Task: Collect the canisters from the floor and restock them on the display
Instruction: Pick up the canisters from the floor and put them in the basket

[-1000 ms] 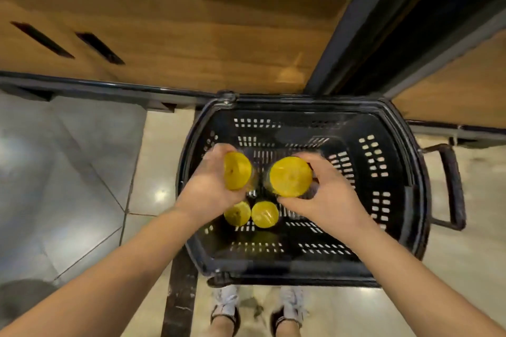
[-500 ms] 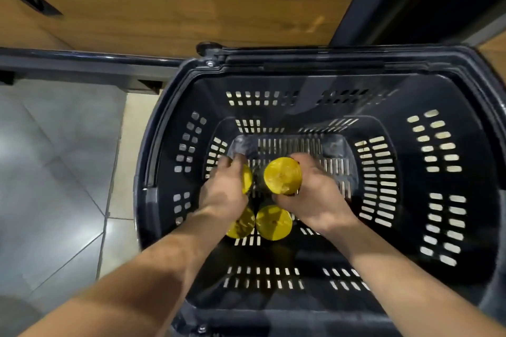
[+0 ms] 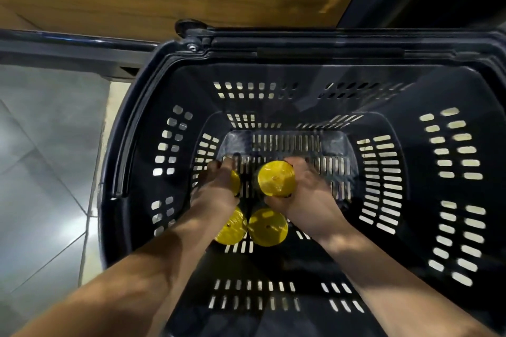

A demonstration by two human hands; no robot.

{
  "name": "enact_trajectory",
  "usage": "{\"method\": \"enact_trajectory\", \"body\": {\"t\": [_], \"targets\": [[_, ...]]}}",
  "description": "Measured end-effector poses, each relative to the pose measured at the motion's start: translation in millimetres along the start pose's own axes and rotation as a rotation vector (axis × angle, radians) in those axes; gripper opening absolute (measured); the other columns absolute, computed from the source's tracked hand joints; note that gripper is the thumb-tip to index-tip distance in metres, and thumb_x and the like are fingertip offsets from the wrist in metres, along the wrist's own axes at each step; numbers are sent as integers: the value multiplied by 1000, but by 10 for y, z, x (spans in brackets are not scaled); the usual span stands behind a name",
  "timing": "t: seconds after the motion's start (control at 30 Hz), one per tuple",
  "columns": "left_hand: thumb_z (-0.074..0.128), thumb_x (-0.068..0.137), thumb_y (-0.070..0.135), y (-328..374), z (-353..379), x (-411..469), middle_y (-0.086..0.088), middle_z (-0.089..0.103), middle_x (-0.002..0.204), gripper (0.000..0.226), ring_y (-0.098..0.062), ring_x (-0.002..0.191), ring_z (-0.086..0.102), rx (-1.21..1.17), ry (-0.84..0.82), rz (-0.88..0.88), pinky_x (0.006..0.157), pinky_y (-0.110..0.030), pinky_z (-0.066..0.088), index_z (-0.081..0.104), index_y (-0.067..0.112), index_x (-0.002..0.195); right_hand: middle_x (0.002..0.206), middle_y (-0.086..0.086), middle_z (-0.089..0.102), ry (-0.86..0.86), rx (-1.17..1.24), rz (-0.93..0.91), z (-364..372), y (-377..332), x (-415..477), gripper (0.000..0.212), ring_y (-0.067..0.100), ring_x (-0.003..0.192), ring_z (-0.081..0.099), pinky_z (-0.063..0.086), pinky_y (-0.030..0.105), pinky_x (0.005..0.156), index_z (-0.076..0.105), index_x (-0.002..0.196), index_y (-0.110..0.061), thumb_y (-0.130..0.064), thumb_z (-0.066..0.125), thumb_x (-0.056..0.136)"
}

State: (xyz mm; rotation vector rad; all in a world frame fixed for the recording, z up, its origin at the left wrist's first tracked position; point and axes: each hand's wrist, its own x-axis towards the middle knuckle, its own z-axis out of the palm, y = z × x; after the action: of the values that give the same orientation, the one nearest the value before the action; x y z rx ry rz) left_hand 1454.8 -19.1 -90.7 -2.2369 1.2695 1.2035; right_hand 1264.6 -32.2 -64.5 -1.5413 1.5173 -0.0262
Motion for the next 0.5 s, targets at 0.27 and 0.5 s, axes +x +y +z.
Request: {"method": "enact_trajectory", "body": {"t": [0.27, 0.5], "targets": [[63, 93, 15, -29, -126, -39, -8, 31, 152, 69, -36, 140, 39, 156, -115, -15, 103, -51, 46, 29, 33, 151, 125, -3, 58, -77, -40, 67, 306, -131, 136, 68, 20, 121, 55, 45, 35, 101, 51, 132, -25, -28, 85, 73], [68, 93, 15, -37, -165, -24, -9, 25, 150, 72, -42, 136, 42, 191, -183, -27, 101, -56, 49, 28, 38, 148, 139, 7, 48, -179, -63, 145, 525, -108, 167, 73, 31, 127, 52, 44, 37, 100, 37, 137, -20, -31, 83, 81]]}}
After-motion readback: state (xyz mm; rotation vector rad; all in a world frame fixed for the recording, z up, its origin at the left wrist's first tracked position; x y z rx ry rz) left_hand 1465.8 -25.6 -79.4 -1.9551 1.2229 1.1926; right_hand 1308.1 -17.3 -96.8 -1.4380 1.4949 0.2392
